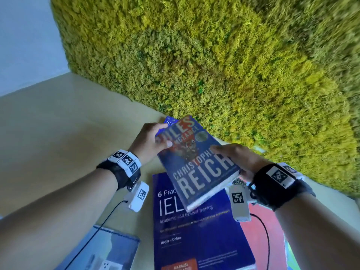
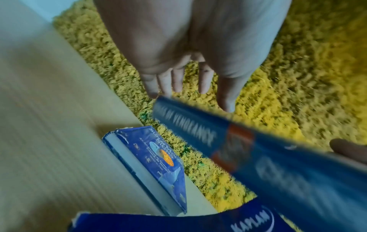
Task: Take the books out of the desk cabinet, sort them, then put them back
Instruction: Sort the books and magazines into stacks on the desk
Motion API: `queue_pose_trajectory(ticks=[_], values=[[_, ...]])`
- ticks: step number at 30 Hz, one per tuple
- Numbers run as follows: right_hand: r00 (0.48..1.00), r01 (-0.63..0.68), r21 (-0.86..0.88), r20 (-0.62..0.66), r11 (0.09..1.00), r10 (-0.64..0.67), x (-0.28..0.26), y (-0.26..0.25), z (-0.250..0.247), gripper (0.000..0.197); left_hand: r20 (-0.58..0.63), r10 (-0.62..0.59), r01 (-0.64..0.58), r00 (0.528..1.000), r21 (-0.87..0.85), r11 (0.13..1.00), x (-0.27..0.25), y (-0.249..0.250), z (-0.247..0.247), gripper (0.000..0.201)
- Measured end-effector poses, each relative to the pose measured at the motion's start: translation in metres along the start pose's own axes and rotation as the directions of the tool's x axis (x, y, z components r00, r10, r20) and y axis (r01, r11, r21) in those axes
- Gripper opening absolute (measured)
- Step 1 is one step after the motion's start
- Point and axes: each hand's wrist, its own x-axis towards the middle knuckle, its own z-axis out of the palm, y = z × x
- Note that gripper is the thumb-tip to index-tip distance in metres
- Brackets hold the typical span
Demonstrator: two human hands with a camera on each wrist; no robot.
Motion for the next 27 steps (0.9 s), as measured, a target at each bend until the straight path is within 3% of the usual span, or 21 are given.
queue_pose_trajectory(ticks=[3, 5, 7, 10, 12, 14, 17, 20, 22, 24, 27], values=[[0.996, -0.016, 0.252, -0.082, 0.968, 0.038, 0.017, -0.009, 0.006, 0.040, 0.078, -0.175, 0.188, 0.981, -0.196, 0.963, 0.013, -0.007, 0.000, 0.079], [0.992, -0.030, 0.327, -0.109, 0.945, 0.069, 0.037, -0.013, 0.020, 0.042, 0.190, -0.211, 0.270, 0.959, -0.377, 0.886, 0.023, -0.009, -0.002, 0.076], [0.987, -0.052, 0.367, -0.124, 0.929, 0.104, 0.058, -0.015, 0.040, 0.042, 0.251, -0.183, 0.270, 0.951, -0.381, 0.884, 0.034, -0.014, -0.003, 0.088], [0.980, -0.072, 0.396, -0.143, 0.916, 0.139, 0.099, -0.004, 0.056, 0.045, 0.220, -0.235, 0.278, 0.947, -0.191, 0.941, 0.055, -0.021, -0.004, 0.111], [0.981, -0.091, 0.326, -0.135, 0.941, 0.142, 0.113, 0.003, 0.062, 0.028, 0.240, -0.225, 0.268, 0.944, -0.168, 0.949, 0.066, -0.026, -0.004, 0.109], [0.983, -0.124, 0.307, -0.090, 0.944, 0.159, 0.112, 0.001, 0.067, 0.017, 0.337, -0.215, 0.280, 0.917, -0.158, 0.947, 0.072, -0.035, -0.002, 0.124], [0.990, -0.033, 0.198, -0.128, 0.980, 0.060, 0.105, 0.003, 0.064, 0.010, 0.466, -0.249, 0.249, 0.849, 0.063, 0.966, 0.074, -0.057, 0.016, 0.135], [0.987, 0.067, -0.044, -0.140, 0.997, -0.073, 0.087, 0.001, 0.057, 0.035, 0.393, -0.250, 0.102, 0.885, 0.361, 0.927, 0.073, -0.073, 0.035, 0.111], [0.979, 0.115, -0.266, -0.132, 0.957, -0.154, 0.070, 0.004, 0.048, 0.047, 0.365, -0.230, 0.063, 0.902, 0.417, 0.907, 0.073, -0.066, 0.038, 0.105], [0.973, 0.096, -0.436, -0.150, 0.895, -0.177, 0.052, 0.014, 0.037, 0.052, 0.356, -0.264, 0.103, 0.896, 0.413, 0.905, 0.065, -0.060, 0.041, 0.107], [0.982, -0.003, -0.560, -0.159, 0.829, -0.103, 0.019, 0.035, 0.024, 0.053, 0.275, -0.321, 0.184, 0.906, 0.427, 0.885, 0.032, -0.058, 0.040, 0.109]])
